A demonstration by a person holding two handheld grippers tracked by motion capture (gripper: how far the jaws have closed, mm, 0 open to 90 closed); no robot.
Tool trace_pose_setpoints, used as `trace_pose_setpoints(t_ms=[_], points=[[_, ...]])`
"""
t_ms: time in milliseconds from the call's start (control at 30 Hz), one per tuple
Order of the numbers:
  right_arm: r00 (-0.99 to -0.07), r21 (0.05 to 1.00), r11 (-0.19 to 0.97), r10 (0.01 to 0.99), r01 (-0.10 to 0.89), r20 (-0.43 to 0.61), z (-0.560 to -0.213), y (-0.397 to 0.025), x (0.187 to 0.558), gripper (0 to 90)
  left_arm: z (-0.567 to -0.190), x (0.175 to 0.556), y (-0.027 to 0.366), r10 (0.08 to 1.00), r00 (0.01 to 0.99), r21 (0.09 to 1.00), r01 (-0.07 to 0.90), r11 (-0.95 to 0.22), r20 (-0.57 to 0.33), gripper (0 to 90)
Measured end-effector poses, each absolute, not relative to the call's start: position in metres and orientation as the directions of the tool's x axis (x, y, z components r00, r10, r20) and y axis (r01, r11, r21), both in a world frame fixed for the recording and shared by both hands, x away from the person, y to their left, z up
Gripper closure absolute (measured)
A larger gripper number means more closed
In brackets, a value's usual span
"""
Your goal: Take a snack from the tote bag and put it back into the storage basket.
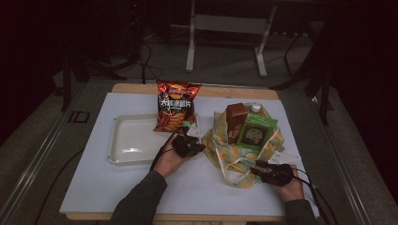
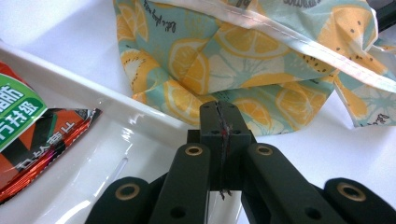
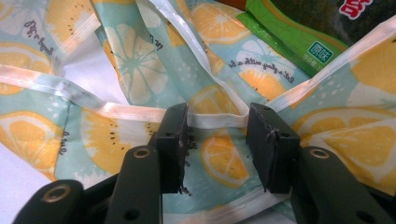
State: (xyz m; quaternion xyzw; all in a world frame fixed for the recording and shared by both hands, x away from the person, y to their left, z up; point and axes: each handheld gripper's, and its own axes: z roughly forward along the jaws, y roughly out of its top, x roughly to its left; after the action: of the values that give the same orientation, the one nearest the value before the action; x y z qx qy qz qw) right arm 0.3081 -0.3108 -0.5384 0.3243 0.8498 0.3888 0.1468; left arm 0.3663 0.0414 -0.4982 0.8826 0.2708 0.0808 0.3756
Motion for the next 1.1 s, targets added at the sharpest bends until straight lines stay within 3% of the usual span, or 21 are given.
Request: trace_pose_setpoints(t_ms=[1100], points=[[-0.746, 0.755, 0.489, 0.666, 0.437, 0.001, -0.538, -0.311, 0.308, 58.4, -0.498, 0.351, 0.055, 0.515, 0.854, 0.706, 0.409, -0.578, -0.073, 89.4]])
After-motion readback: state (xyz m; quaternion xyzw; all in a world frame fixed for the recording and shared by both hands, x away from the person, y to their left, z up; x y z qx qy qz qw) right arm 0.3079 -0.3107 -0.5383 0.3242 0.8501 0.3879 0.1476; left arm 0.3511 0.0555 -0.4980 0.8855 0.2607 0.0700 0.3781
